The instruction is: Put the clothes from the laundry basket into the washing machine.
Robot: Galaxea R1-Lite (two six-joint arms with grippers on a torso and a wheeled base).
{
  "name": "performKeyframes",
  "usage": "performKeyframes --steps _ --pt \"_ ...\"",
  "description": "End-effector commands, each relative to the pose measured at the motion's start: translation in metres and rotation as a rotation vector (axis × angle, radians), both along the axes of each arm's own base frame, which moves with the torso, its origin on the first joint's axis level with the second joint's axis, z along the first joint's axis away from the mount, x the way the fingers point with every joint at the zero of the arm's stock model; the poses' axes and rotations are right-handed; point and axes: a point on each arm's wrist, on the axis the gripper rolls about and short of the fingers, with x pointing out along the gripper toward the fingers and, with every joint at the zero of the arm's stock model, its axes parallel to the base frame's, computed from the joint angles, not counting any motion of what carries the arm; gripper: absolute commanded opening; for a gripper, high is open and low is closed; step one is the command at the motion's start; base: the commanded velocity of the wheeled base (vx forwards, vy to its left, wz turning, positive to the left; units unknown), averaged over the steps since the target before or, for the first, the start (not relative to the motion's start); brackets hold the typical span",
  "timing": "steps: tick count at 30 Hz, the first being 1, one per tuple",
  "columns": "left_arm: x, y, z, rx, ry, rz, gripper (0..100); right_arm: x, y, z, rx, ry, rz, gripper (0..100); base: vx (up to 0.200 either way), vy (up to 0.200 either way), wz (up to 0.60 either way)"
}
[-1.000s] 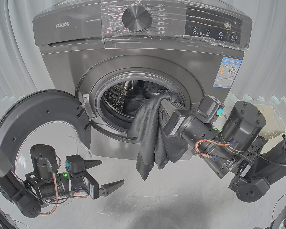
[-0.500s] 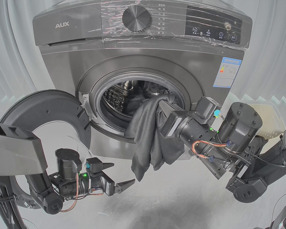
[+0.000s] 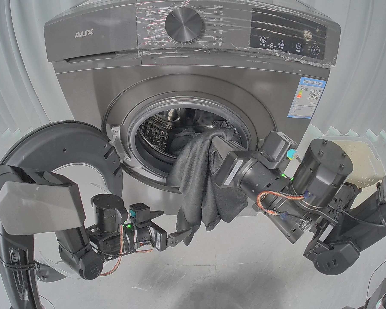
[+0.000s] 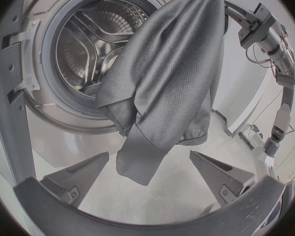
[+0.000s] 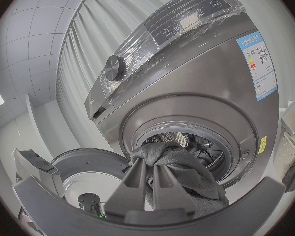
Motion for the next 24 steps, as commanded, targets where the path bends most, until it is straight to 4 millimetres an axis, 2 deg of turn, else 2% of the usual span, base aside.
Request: performKeyframes --steps 1,9,14,24 --pt "0.006 -0.003 -0.004 -0.002 0.0 -0.003 100 0.0 0.001 0.0 0.0 0.0 0.002 0 0.0 0.0 0.0" --pt "0.018 -0.01 -0.016 -0.006 -0.002 -0.005 100 0.0 0.001 0.0 -0.001 0.001 0.002 0 0.0 0.0 0.0" --pt "0.028 -0.015 -0.019 -0.052 0.016 0.004 100 -0.001 0.001 0.0 0.003 0.0 0.002 0 0.0 0.0 0.0" --pt "0.036 -0.021 -0.022 -0.079 0.01 -0.043 100 -0.001 0.001 0.0 0.011 -0.006 0.002 0 0.0 0.0 0.0"
